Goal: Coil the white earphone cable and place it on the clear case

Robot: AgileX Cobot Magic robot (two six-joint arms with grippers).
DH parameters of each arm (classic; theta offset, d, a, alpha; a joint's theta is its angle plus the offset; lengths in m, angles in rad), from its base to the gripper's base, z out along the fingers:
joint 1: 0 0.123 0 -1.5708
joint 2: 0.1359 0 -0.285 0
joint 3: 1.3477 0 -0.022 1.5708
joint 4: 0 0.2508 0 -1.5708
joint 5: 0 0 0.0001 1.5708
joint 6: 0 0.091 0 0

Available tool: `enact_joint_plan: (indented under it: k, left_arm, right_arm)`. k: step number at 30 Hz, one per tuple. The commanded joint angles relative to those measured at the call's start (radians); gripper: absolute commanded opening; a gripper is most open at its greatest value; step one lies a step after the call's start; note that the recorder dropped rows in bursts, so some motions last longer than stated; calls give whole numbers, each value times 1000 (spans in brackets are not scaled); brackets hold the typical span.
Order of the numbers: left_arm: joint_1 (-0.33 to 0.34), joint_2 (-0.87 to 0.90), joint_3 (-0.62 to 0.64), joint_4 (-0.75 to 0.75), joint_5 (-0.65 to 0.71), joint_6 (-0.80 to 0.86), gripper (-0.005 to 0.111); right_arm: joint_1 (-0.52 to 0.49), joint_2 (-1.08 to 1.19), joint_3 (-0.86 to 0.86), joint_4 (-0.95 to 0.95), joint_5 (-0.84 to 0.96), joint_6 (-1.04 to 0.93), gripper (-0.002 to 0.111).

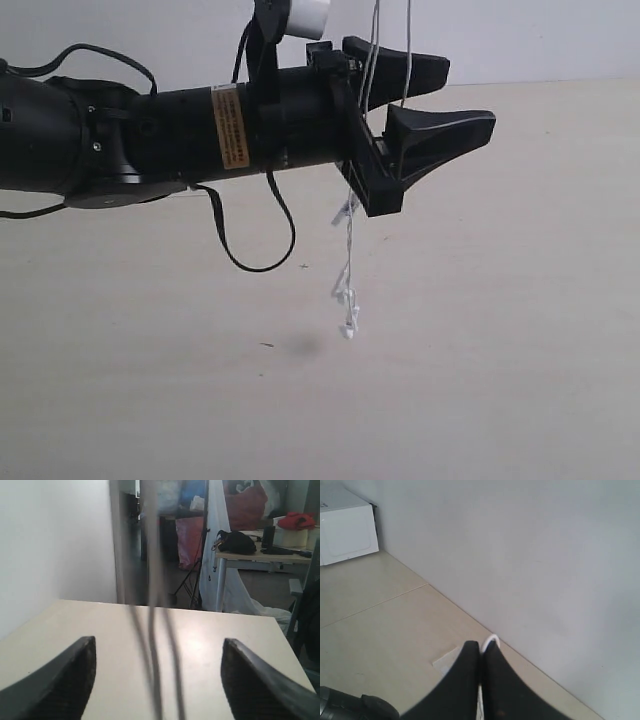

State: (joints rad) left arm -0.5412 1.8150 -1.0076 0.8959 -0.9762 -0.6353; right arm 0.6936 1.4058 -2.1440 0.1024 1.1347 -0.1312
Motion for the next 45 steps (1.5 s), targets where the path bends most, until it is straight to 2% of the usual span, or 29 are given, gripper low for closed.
enact_joint_plan:
  k: [1, 7, 13, 16, 23, 28, 30, 42, 45]
  left_arm:
    - [-6, 0, -8, 12, 5, -1, 67]
    - [10, -28, -8, 121, 10, -82, 67]
    - [31, -29, -8, 140, 10, -113, 66]
    - [31, -29, -8, 122, 56, -106, 48]
    - [31, -29, -8, 111, 69, -104, 43]
    - [31, -29, -8, 111, 78, -111, 21]
    - [31, -29, -8, 111, 82, -112, 16]
    - [33, -47, -8, 158, 84, -158, 16]
    - [33, -61, -8, 163, 84, -166, 20]
  right_arm:
    - [3, 4, -7, -7, -2, -6, 0]
    - [3, 4, -7, -28, 4, -2, 0]
    - [3, 4, -7, -28, 4, -2, 0]
    - [3, 4, -7, -26, 4, -2, 0]
    - [3, 4, -7, -26, 4, -2, 0]
    - [3, 4, -7, -30, 10, -2, 0]
    - [3, 4, -7, -30, 13, -1, 0]
    - [3, -10, -7, -54, 15, 3, 0]
    - [3, -10, -7, -54, 17, 3, 0]
